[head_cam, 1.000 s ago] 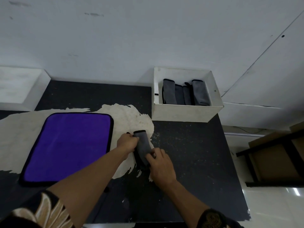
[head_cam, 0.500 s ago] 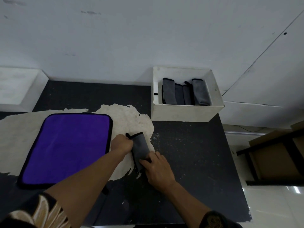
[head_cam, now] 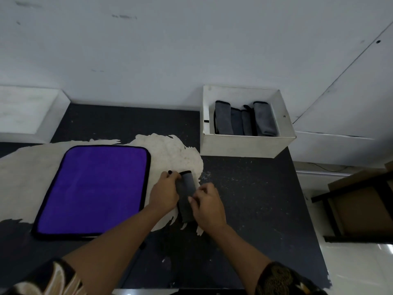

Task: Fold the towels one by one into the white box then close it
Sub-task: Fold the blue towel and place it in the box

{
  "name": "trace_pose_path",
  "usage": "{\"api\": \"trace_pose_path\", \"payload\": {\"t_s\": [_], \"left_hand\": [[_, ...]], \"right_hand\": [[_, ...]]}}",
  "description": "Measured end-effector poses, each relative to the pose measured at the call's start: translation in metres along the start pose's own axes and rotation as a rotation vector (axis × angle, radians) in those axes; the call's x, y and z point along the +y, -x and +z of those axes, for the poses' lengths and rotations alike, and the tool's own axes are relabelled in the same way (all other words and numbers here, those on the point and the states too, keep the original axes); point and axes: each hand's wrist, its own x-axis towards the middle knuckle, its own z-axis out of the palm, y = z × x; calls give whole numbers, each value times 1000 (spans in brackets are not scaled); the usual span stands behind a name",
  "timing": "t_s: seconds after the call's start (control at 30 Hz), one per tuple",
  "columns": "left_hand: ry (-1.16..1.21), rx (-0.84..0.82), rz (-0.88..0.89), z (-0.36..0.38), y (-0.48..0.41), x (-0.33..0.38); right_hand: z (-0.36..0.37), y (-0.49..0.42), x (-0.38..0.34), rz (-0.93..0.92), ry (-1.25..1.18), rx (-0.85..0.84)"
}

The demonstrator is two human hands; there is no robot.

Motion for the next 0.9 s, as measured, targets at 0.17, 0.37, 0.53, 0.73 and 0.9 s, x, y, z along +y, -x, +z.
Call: {"api": "trace_pose_path", "payload": {"t_s": [0.17, 0.37, 0.53, 0.73, 0.9], "left_hand": [[26, -48, 1, 7, 17, -7], [46, -135, -78, 7, 34, -7], [416, -103, -210, -3, 33, 1], [536, -72, -187, -26, 26, 43], [443, 117, 12, -48, 12, 88]], "right_hand": [[-5, -20, -15, 293, -59, -192], [-1, -39, -21, 496, -176, -389], [-5, -38, -25, 549, -497, -397], [-33, -33, -27, 555, -954, -300], [-74, -38, -24, 551, -1171, -137]]}}
